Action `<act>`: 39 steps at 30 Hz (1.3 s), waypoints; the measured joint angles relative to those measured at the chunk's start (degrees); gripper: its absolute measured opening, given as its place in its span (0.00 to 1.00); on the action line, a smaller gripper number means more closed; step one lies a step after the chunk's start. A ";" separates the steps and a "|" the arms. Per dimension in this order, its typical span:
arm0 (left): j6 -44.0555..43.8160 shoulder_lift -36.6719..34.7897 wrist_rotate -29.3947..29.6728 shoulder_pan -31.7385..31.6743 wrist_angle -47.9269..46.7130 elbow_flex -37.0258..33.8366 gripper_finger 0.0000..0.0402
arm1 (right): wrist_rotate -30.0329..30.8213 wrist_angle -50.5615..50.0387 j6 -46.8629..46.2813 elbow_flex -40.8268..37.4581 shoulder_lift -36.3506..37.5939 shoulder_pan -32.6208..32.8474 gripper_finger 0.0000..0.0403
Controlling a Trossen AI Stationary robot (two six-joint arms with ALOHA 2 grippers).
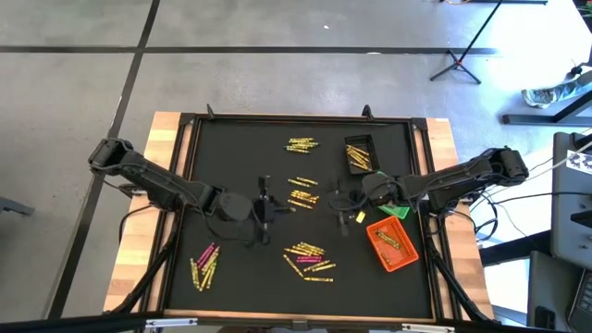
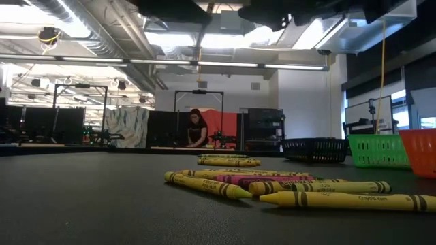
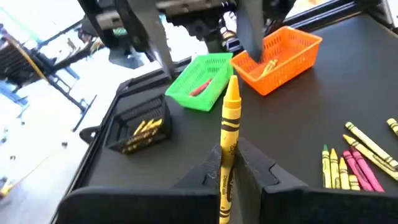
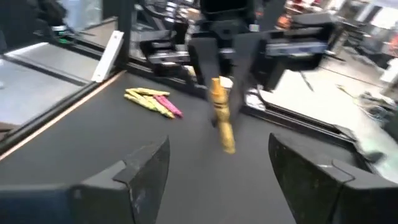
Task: Sort crayons
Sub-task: Put the yellow crayon into the black basket
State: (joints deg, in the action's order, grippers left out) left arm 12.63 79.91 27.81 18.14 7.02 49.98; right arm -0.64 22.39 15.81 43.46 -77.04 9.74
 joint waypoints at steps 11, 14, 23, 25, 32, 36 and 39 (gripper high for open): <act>6.68 6.72 -5.40 -3.53 14.96 -1.84 0.02 | -1.99 14.98 1.42 0.04 -7.48 0.02 0.53; 6.62 6.87 -5.43 -3.51 16.49 -1.84 0.02 | -2.38 15.46 1.73 0.23 -9.05 0.02 0.50; 7.19 6.92 -5.42 -2.56 17.32 -1.82 0.02 | -4.96 12.64 2.74 2.75 -10.42 -0.02 0.32; 7.21 6.92 -5.38 -2.11 17.48 -1.82 0.02 | -4.83 12.40 3.35 2.71 -10.42 -0.02 0.25; 7.22 6.94 -5.34 -1.12 18.08 -1.84 0.02 | -4.57 11.97 6.15 2.75 -10.38 0.04 0.03; 7.03 6.94 -5.37 -1.12 17.60 -1.84 0.06 | -4.52 11.48 6.09 2.75 -10.36 0.02 0.07; 6.32 6.94 -5.04 -0.82 15.92 -1.84 0.12 | -3.88 10.24 5.90 2.75 -10.36 0.00 0.07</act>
State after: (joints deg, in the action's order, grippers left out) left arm 18.94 86.85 22.77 17.32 22.93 48.14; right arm -4.52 32.62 21.71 46.22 -87.39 9.74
